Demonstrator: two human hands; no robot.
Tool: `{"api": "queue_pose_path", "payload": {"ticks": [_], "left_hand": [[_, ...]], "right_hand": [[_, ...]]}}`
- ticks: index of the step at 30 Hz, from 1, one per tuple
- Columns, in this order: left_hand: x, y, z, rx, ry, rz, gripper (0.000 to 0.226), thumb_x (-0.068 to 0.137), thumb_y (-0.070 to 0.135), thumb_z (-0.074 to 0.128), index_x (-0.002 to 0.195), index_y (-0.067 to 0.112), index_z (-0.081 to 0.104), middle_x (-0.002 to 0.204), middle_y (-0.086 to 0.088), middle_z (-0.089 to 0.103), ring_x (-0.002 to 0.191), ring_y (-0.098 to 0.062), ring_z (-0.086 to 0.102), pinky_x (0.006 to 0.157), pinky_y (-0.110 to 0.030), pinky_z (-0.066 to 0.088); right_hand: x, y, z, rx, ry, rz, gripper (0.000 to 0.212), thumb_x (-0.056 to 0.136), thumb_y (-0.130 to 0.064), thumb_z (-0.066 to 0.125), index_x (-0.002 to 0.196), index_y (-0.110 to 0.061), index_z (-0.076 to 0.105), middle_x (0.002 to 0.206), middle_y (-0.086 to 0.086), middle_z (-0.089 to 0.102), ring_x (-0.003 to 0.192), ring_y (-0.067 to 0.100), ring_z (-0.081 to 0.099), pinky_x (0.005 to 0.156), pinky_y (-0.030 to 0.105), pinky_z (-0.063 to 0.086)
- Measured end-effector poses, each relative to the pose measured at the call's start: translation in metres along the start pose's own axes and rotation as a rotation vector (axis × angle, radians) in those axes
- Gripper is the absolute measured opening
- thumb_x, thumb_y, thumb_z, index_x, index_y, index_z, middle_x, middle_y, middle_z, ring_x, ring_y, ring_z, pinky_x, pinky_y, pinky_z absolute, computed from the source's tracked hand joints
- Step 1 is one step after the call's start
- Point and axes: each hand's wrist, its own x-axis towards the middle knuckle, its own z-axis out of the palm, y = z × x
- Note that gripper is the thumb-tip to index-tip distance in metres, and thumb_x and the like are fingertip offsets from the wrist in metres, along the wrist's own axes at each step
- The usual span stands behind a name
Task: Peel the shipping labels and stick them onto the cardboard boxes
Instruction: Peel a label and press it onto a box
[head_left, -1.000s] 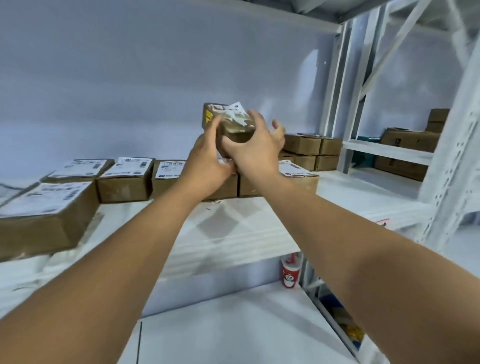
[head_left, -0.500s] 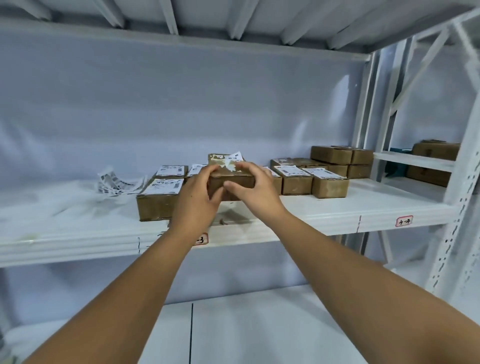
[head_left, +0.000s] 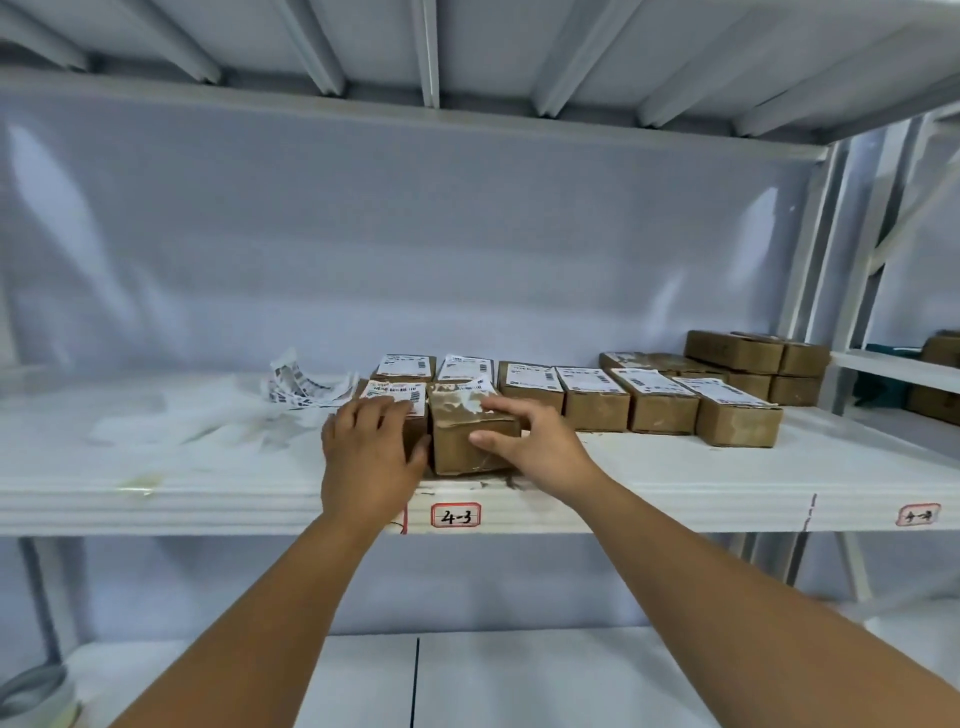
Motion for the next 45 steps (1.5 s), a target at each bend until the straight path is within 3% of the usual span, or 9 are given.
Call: {"api": "queue_pose_path", "payload": {"ticks": [4, 8, 15, 24, 29, 34, 39, 43, 45], "left_hand": [[-0.001, -0.001, 0.003, -0.027, 0.052, 0.003, 0.033, 0.081, 0.026, 0.064, 0.11, 0.01, 0.063, 0.111, -0.011, 0.061, 0.108, -0.035, 0.043, 0.091, -0.044, 0.041], [0.0, -0.002, 0.003, -0.118, 0.074, -0.018, 0.027, 0.086, 0.026, 0.06, 0.11, 0.014, 0.063, 0.112, -0.007, 0.059, 0.111, -0.03, 0.037, 0.093, -0.039, 0.036], [0.0, -0.003, -0.001, -0.215, 0.034, -0.039, 0.037, 0.088, 0.041, 0.057, 0.119, 0.021, 0.058, 0.118, 0.003, 0.053, 0.12, -0.02, 0.029, 0.096, -0.028, 0.031], [-0.005, -0.006, 0.003, -0.162, 0.06, 0.048, 0.051, 0.079, 0.039, 0.069, 0.124, 0.017, 0.057, 0.128, -0.002, 0.052, 0.125, -0.023, 0.028, 0.103, -0.037, 0.035], [-0.006, -0.002, -0.006, -0.398, 0.112, -0.062, 0.049, 0.087, 0.036, 0.061, 0.132, 0.02, 0.047, 0.148, 0.001, 0.03, 0.142, -0.017, 0.007, 0.11, -0.023, 0.01], [0.017, -0.017, -0.024, -0.667, 0.199, -0.227, 0.027, 0.096, 0.025, 0.047, 0.119, 0.013, 0.054, 0.123, -0.001, 0.048, 0.11, -0.009, 0.044, 0.083, -0.009, 0.029], [0.068, -0.06, -0.019, -0.7, 0.235, -0.629, 0.026, 0.089, 0.007, 0.046, 0.108, 0.013, 0.062, 0.113, -0.001, 0.06, 0.1, -0.017, 0.054, 0.08, -0.023, 0.038], [0.103, -0.082, 0.0, -0.887, 0.023, -0.795, 0.02, 0.086, 0.006, 0.051, 0.102, 0.016, 0.06, 0.087, 0.004, 0.058, 0.103, -0.021, 0.06, 0.069, -0.013, 0.046], [0.108, -0.091, 0.018, -0.411, -0.068, -0.683, 0.015, 0.082, 0.008, 0.058, 0.091, 0.018, 0.052, 0.076, 0.007, 0.048, 0.106, -0.017, 0.06, 0.07, -0.014, 0.039]], "right_hand": [[0.01, 0.002, 0.005, -0.051, 0.005, 0.006, 0.048, 0.078, -0.04, 0.075, 0.124, -0.034, 0.061, 0.134, -0.007, 0.049, 0.105, 0.005, 0.049, 0.059, 0.009, 0.044], [0.015, 0.008, 0.008, -0.07, 0.032, -0.007, 0.048, 0.077, -0.044, 0.075, 0.122, -0.036, 0.061, 0.134, -0.005, 0.049, 0.12, 0.01, 0.048, 0.079, 0.014, 0.039], [0.012, 0.012, 0.01, -0.015, 0.02, 0.077, 0.049, 0.079, -0.039, 0.075, 0.124, -0.032, 0.057, 0.124, -0.001, 0.041, 0.079, 0.005, 0.056, 0.047, 0.022, 0.051], [0.01, 0.011, 0.012, -0.044, 0.044, 0.069, 0.059, 0.079, -0.044, 0.073, 0.131, -0.035, 0.048, 0.132, -0.001, 0.038, 0.074, 0.006, 0.057, 0.042, 0.017, 0.044], [0.007, 0.007, 0.012, -0.065, 0.06, 0.039, 0.058, 0.082, -0.05, 0.066, 0.134, -0.036, 0.044, 0.135, -0.005, 0.036, 0.094, 0.002, 0.049, 0.045, 0.007, 0.041], [0.023, -0.001, 0.014, -0.146, 0.23, -0.098, 0.032, 0.09, -0.047, 0.056, 0.116, -0.03, 0.059, 0.122, -0.004, 0.05, 0.118, 0.012, 0.043, 0.091, 0.024, 0.037], [0.063, -0.015, 0.001, -0.016, 0.258, -0.055, 0.033, 0.094, -0.042, 0.052, 0.082, -0.015, 0.067, 0.076, -0.003, 0.063, 0.073, 0.012, 0.056, 0.068, 0.027, 0.042], [0.094, -0.026, 0.004, 0.146, 0.254, -0.009, 0.027, 0.095, -0.028, 0.054, 0.072, -0.02, 0.067, 0.081, -0.001, 0.069, 0.073, 0.012, 0.061, 0.078, 0.032, 0.05], [0.105, -0.033, 0.012, 0.161, 0.166, -0.043, 0.024, 0.094, -0.026, 0.054, 0.076, -0.02, 0.068, 0.082, -0.003, 0.069, 0.07, 0.01, 0.061, 0.077, 0.032, 0.05]]}}
